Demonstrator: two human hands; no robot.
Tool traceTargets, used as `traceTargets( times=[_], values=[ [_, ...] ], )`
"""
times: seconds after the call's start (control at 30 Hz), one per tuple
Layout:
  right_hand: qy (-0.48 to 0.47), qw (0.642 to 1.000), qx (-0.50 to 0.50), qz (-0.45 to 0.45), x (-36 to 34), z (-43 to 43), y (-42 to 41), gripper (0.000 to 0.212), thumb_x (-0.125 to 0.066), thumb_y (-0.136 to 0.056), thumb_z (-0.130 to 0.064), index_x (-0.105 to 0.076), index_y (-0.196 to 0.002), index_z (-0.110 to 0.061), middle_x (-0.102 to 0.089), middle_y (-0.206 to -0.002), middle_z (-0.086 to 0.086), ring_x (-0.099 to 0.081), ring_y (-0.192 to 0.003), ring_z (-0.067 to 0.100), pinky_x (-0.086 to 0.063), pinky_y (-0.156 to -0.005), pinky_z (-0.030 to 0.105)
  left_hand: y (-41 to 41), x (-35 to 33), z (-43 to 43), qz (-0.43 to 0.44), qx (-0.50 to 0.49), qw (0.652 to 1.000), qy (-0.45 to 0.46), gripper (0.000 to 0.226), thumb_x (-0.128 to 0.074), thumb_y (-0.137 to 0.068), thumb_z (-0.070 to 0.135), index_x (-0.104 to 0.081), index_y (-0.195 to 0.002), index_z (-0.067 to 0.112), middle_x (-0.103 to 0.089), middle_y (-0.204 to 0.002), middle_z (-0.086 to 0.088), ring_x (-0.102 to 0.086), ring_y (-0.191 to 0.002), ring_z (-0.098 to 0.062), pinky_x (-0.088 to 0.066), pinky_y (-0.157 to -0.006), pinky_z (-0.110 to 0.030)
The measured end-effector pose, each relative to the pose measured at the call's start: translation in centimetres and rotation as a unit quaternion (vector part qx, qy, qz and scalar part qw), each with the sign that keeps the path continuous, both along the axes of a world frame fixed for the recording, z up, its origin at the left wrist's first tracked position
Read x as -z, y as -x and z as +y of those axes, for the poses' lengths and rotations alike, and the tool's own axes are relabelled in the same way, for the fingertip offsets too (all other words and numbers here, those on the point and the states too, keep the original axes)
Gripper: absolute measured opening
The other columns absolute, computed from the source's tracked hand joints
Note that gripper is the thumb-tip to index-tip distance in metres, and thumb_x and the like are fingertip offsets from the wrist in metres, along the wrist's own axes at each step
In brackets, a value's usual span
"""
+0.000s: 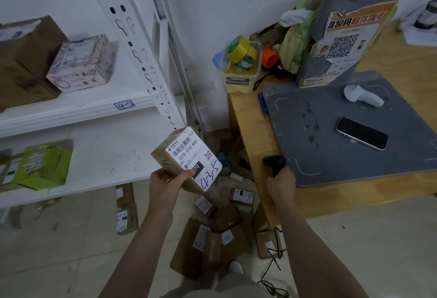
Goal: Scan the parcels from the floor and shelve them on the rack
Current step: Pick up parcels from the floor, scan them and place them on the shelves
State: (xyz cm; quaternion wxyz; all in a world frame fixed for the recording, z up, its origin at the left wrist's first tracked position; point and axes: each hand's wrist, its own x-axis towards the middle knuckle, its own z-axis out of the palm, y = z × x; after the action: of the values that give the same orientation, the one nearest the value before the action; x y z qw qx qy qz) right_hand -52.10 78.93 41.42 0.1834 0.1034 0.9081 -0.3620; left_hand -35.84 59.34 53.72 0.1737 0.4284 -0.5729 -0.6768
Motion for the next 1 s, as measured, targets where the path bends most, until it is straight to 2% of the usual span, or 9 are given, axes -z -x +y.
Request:
traceTargets(
  times=[0.13, 0.23, 0.33, 0.47, 0.63, 0.73, 0.8, 0.9, 1.0],
  values=[
    [-0.001, 1.000, 0.014, 0.011, 0.4, -0.3, -0.7, 0.052, -0.059, -0.087, -0.004, -0.043, -0.136, 0.003, -0.043, -0.140, 0.023, -0.042, -0.128, 0.038, -0.042, -0.105, 0.049, 0.1, -0.2, 0.2, 0.009, -0.011, 1.000, -0.013, 0.030, -0.078, -0.082, 0.004, -0.063, -0.105, 0.016, -0.072, -0.116, -0.005, -0.068, -0.109, -0.021, -0.054, -0.081, -0.029],
    [-0.019, 0.999, 0.027, 0.035, 0.1, -0.4, -1.4, 0.070, -0.065, -0.085, -0.008, -0.033, -0.145, 0.004, -0.038, -0.143, 0.024, -0.036, -0.131, 0.040, -0.034, -0.112, 0.048, -0.2, -0.3, 0.3, 0.012, -0.002, 1.000, -0.013, 0.026, -0.076, -0.083, 0.002, -0.064, -0.098, 0.020, -0.073, -0.108, 0.000, -0.069, -0.104, -0.017, -0.053, -0.078, -0.027],
    [-0.020, 0.994, 0.041, 0.098, -0.8, -1.1, -2.4, 0.088, -0.073, -0.082, -0.015, -0.023, -0.151, 0.004, -0.031, -0.150, 0.025, -0.028, -0.136, 0.042, -0.026, -0.114, 0.048, -0.6, -0.5, 0.0, 0.014, 0.000, 1.000, -0.014, 0.026, -0.075, -0.084, 0.001, -0.065, -0.096, 0.022, -0.073, -0.105, 0.005, -0.069, -0.101, -0.013, -0.053, -0.079, -0.027],
    [0.021, 0.984, 0.025, 0.177, -3.0, -3.5, -4.4, 0.094, -0.075, -0.083, -0.018, -0.018, -0.154, 0.005, -0.024, -0.155, 0.022, -0.019, -0.142, 0.037, -0.020, -0.119, 0.047, -1.4, -0.5, -1.5, 0.009, -0.020, 1.000, -0.023, 0.029, -0.077, -0.083, 0.003, -0.067, -0.106, 0.017, -0.075, -0.110, 0.000, -0.070, -0.104, -0.017, -0.056, -0.086, -0.033],
    [0.094, 0.980, -0.044, 0.169, -6.6, -8.7, -8.4, 0.095, -0.076, -0.085, -0.024, -0.017, -0.156, -0.007, -0.020, -0.159, 0.013, -0.019, -0.146, 0.027, -0.027, -0.119, 0.037, -3.9, -0.9, -5.1, 0.028, -0.049, 0.998, -0.028, 0.050, -0.084, -0.074, 0.010, -0.065, -0.120, 0.003, -0.075, -0.113, -0.007, -0.071, -0.105, -0.021, -0.056, -0.078, -0.028],
    [0.143, 0.973, -0.112, 0.146, -8.5, -12.2, -11.3, 0.094, -0.077, -0.084, -0.024, -0.019, -0.157, -0.013, -0.019, -0.160, 0.005, -0.022, -0.146, 0.020, -0.025, -0.112, 0.026, -7.0, -1.2, -7.5, 0.033, -0.069, 0.997, -0.031, 0.060, -0.086, -0.066, 0.016, -0.065, -0.120, 0.001, -0.075, -0.112, -0.008, -0.071, -0.106, -0.021, -0.056, -0.082, -0.031],
    [0.162, 0.965, -0.153, 0.141, -9.5, -14.7, -13.4, 0.090, -0.077, -0.084, -0.023, -0.024, -0.156, -0.013, -0.024, -0.157, 0.005, -0.030, -0.143, 0.021, -0.029, -0.113, 0.028, -9.5, -1.4, -9.1, 0.032, -0.087, 0.995, -0.041, 0.065, -0.087, -0.063, 0.019, -0.063, -0.121, 0.001, -0.075, -0.113, -0.009, -0.072, -0.106, -0.023, -0.057, -0.087, -0.036],
    [0.221, 0.951, -0.188, 0.109, -10.2, -18.7, -17.2, 0.078, -0.075, -0.085, -0.019, -0.034, -0.152, -0.016, -0.037, -0.150, 0.005, -0.046, -0.127, 0.016, -0.044, -0.109, 0.042, -13.9, -1.5, -11.8, 0.033, -0.135, 0.988, -0.063, 0.046, -0.084, -0.073, 0.008, -0.061, -0.113, 0.005, -0.075, -0.107, -0.008, -0.074, -0.096, -0.020, -0.058, -0.082, -0.037],
    [0.285, 0.935, -0.205, 0.050, -10.4, -22.6, -21.7, 0.066, -0.072, -0.088, -0.017, -0.042, -0.148, -0.021, -0.049, -0.142, -0.001, -0.052, -0.114, 0.006, -0.051, -0.099, 0.029, -18.5, -1.7, -14.6, 0.021, -0.161, 0.985, -0.064, 0.023, -0.077, -0.083, 0.007, -0.061, -0.098, 0.013, -0.074, -0.098, -0.005, -0.072, -0.081, -0.013, -0.056, -0.073, -0.032]
  ],
)
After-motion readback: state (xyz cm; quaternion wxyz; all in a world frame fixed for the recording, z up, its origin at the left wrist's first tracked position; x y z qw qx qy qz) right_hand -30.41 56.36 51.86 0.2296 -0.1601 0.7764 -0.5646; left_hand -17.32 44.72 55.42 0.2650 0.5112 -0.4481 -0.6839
